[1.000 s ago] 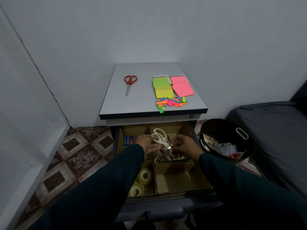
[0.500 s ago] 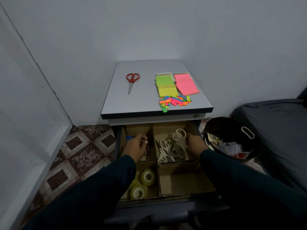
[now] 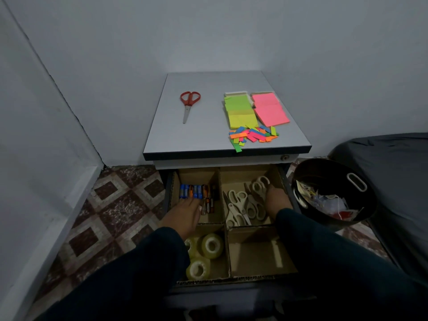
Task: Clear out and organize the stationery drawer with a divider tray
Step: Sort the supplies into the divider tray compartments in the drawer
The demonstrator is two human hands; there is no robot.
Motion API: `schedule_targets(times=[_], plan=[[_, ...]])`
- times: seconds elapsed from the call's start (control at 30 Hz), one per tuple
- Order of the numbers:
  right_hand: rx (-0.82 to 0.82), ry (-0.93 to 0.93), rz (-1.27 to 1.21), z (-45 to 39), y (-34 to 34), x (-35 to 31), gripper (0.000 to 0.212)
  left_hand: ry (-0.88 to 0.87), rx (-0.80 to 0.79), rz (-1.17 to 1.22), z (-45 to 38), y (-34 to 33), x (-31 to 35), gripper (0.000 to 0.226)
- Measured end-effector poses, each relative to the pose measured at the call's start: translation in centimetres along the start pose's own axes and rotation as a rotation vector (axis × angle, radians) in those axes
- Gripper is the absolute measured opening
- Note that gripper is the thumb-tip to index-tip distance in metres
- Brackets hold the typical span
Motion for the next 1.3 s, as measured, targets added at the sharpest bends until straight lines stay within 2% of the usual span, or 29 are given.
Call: schedule_targets(times=[0.17, 0.5, 0.67, 0.8, 0.87, 1.0, 1.3], plan=[[0.000, -0.036, -0.011, 0.1, -0.3, 0.1, 0.033, 0.009, 0.028, 0.027, 0.1, 0.3, -0.1, 0.083], [-0.041, -0.043, 0.017, 0.6, -0.8, 0.0, 0.030, 0.003, 0.050, 0.031, 0.4, 0.4, 0.1, 0.077], [-0.109, -0.009, 0.037, 0.7, -1.4, -0.3, 0.026, 0.023, 0.040, 0.031, 0.4, 0.4, -0.1, 0.048], [-0.110, -0.013, 0.007, 0.7, -1.2, -0.3, 0.026, 0.036, 0.026, 0.022, 0.4, 0.4, -0.1, 0.048], [-0.089, -0.003, -0.004, 0.9, -0.7, -0.4, 0.026, 0.046, 0.007, 0.033, 0.2, 0.3, -0.2, 0.042], [-0.043, 0.076, -0.011, 1.4, 0.0, -1.2, 0.027, 0.039, -0.010, 0.097, 0.1, 0.9, 0.2, 0.027], [0.076, 0.337, -0.089, 3.0, 3.9, -7.0, 0.022, 0.036, 0.210, 0.294, 0.7, 6.1, 1.5, 0.025]])
Point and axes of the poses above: each hand's wrist, its own z-axis away from the middle knuckle, its own y-axis out of the back of the hand, x = y × z, the point moved 7 cm from there along -z, towards the middle knuckle, and after that the axes turned 11 degrees about y, right-handed, at the moved point
